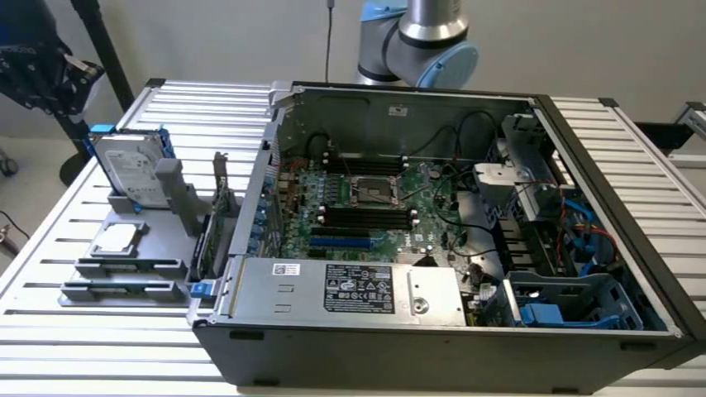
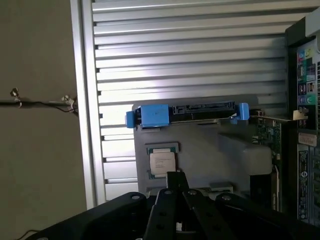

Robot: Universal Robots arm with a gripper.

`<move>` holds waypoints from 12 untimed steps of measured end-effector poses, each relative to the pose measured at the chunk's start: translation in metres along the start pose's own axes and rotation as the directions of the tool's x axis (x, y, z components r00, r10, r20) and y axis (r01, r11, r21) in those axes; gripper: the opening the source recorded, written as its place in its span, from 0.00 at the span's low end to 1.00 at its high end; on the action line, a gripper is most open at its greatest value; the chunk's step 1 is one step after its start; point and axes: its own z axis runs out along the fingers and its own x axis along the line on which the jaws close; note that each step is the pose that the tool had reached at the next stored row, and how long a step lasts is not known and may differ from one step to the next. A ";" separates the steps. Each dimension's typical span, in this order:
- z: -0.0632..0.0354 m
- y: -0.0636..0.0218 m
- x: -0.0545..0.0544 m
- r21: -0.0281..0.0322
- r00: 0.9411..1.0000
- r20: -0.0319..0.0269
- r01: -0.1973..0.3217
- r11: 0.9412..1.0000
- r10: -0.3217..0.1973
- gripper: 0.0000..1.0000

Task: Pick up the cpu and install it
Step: 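Reach for the cpu, then pick up the cpu and move it towards the insertion slot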

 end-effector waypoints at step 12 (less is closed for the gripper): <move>0.0008 -0.0001 0.005 0.000 1.000 -0.002 0.001 1.000 -0.001 0.11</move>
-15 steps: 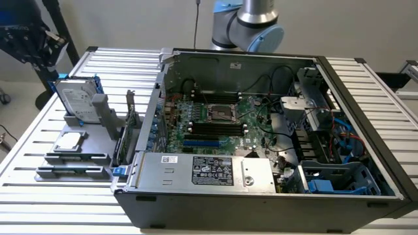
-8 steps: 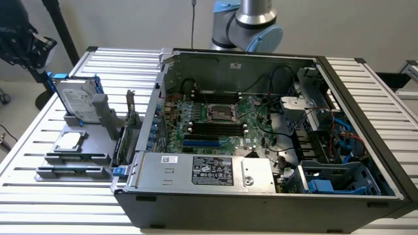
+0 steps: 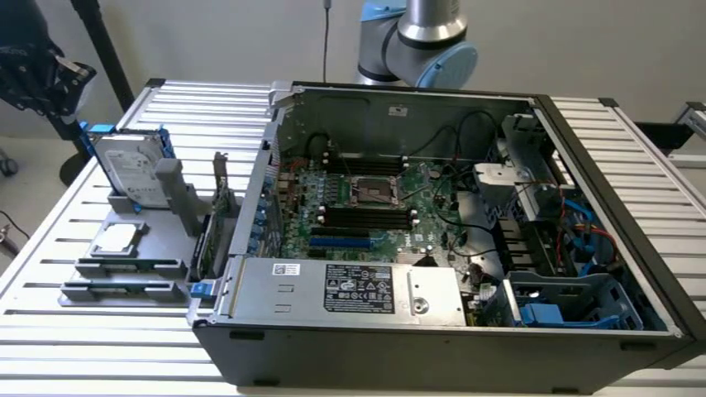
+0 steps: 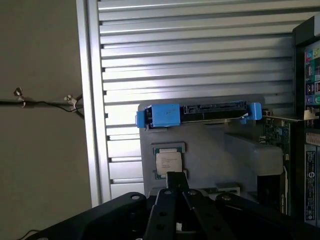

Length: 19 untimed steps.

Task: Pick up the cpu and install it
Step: 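Pick up the cpu and move it towards the insertion slot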

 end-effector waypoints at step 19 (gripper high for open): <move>0.0060 -0.0007 0.000 0.000 1.000 -0.001 0.000 1.000 0.000 0.65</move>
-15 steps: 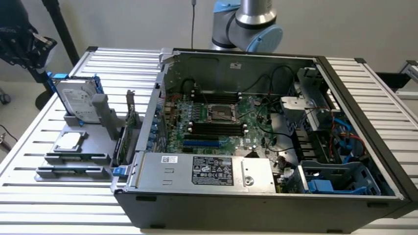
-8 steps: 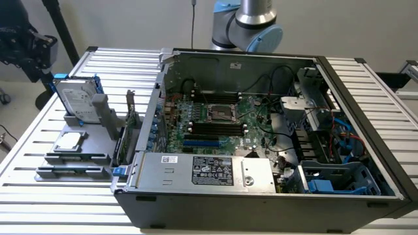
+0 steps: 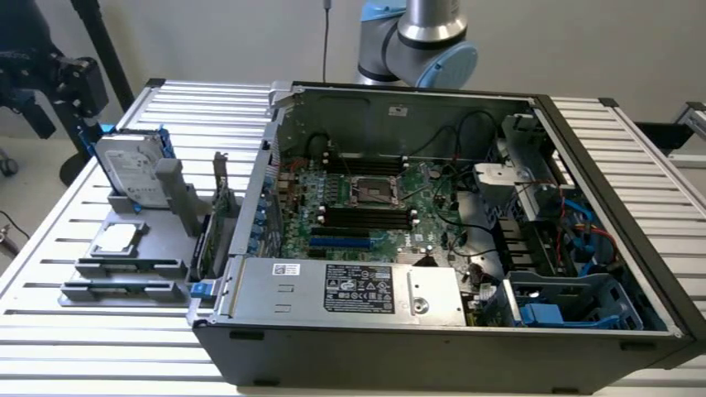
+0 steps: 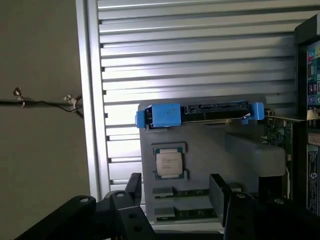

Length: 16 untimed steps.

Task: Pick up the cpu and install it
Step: 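Pick up the cpu and move it towards the insertion slot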

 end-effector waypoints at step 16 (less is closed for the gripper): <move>0.0287 -0.0142 -0.001 0.000 0.999 -0.009 0.034 0.999 -0.034 0.65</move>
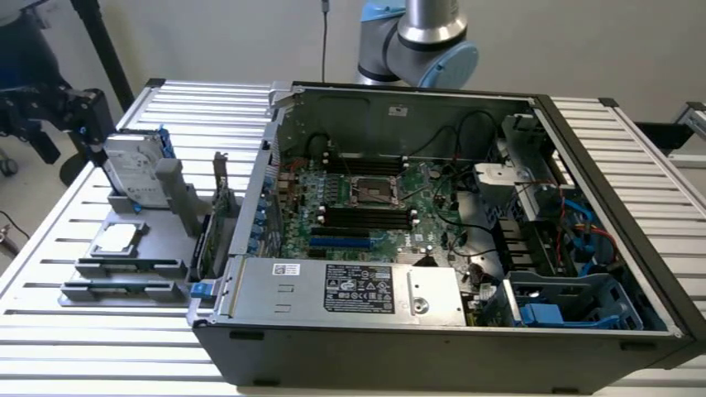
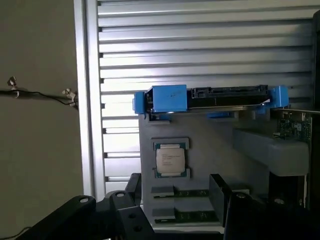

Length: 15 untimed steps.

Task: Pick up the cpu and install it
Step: 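Pick up the cpu and move it towards the insertion slot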

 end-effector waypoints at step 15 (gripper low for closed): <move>0.0231 -0.0007 -0.007 0.001 0.997 -0.013 0.080 0.997 -0.080 0.65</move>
